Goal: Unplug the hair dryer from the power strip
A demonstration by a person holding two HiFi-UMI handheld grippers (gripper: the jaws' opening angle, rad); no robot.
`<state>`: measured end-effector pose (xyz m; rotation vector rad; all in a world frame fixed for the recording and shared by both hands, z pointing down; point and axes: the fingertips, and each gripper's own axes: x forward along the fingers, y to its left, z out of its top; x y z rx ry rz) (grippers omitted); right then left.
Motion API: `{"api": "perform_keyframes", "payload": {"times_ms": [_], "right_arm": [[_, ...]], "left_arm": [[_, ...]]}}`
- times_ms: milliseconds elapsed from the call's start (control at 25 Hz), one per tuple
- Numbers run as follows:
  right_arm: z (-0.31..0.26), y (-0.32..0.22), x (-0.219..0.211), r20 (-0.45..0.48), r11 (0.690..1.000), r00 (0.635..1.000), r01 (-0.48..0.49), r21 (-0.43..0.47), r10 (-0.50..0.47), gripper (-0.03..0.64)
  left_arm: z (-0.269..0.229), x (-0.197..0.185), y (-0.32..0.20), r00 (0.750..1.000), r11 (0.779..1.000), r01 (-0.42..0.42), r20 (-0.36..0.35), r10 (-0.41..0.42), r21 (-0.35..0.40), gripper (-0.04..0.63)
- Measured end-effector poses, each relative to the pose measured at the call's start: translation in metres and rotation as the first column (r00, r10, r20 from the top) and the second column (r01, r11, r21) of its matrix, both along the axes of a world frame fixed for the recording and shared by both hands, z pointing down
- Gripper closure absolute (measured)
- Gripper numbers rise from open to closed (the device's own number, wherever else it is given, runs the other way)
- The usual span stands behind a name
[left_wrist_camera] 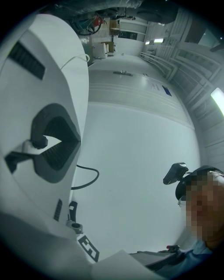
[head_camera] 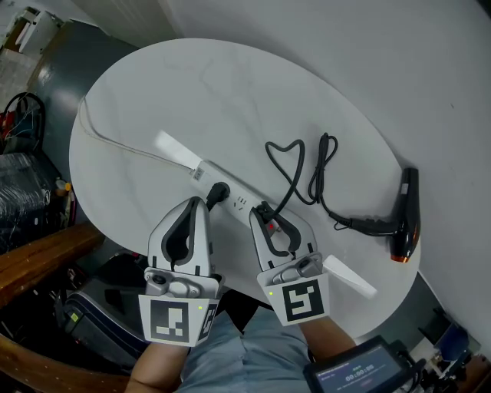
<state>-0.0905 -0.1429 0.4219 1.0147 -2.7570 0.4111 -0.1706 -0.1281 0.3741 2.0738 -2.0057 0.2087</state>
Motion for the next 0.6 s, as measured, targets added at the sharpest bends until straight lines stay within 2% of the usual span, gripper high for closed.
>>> {"api": "perform_keyframes", "payload": {"times_ms": [600], "right_arm": [[-0.048, -0.009, 0.017, 0.034, 0.995, 0.998, -0.060, 0.084, 0.057, 0.560]], "left_arm": [[-0.026, 0.012, 0.011, 1.000, 0.999, -0.018, 0.017, 0.017, 0.042, 0.598]]}}
